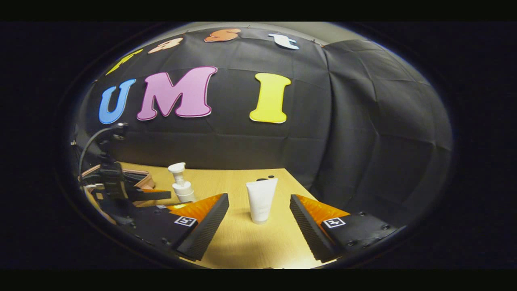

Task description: First open the suitcase, pack the skin care products into it, and then close the suitcase.

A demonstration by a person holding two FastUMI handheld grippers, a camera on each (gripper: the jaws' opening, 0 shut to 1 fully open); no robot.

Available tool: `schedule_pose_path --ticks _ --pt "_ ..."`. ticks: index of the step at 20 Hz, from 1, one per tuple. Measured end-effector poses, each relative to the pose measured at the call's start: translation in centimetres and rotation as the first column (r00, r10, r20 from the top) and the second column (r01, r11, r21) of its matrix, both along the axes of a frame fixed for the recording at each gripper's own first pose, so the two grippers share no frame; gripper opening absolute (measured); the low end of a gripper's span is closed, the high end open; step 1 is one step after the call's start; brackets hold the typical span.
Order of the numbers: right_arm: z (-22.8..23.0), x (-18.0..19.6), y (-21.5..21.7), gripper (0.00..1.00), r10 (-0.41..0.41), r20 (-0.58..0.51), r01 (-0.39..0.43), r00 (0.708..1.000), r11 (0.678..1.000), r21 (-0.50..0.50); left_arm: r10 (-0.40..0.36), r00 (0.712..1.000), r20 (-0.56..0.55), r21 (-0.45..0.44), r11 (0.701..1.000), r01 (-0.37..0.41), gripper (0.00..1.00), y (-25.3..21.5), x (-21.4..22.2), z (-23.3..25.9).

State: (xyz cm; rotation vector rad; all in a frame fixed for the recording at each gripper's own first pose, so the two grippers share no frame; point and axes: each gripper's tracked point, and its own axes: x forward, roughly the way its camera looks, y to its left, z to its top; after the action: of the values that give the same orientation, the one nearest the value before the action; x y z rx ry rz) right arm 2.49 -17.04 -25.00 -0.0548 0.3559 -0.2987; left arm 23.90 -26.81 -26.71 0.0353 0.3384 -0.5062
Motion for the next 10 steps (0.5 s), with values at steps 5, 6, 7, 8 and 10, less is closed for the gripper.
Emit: schedule_pose_path --ticks 5,6,7,8,10 --pt "-2.7 1.0 -1.2 0.97 -0.018 -0.03 0.018 0.999 1.0 0.022 0.0 1.0 0.012 -0.001 1.0 0.0 0.96 -2.6 3.4 -1.6" --pt "-3.7 1.4 -1.4 0.97 -0.025 -0.044 0.026 0.999 0.999 0.034 -0.005 1.0 0.008 -0.015 1.0 0.005 0.94 -3.4 4.3 -1.9" --pt "-4.7 1.7 -1.7 0.97 -0.032 -0.06 0.035 0.998 0.999 0.041 0.021 1.0 0.0 -0.001 1.0 -0.021 0.87 -3.1 4.7 -1.9" --pt "-5.7 2.0 -1.9 0.97 -0.04 -0.074 0.043 0.996 0.998 0.044 0.03 1.0 -0.001 0.001 1.0 -0.03 0.8 -3.1 4.9 -2.0" --pt "-7.4 2.8 -2.3 0.97 -0.05 -0.099 0.053 0.994 0.998 0.033 0.023 1.0 -0.003 0.0 1.0 -0.023 0.65 -3.2 5.1 -2.1"
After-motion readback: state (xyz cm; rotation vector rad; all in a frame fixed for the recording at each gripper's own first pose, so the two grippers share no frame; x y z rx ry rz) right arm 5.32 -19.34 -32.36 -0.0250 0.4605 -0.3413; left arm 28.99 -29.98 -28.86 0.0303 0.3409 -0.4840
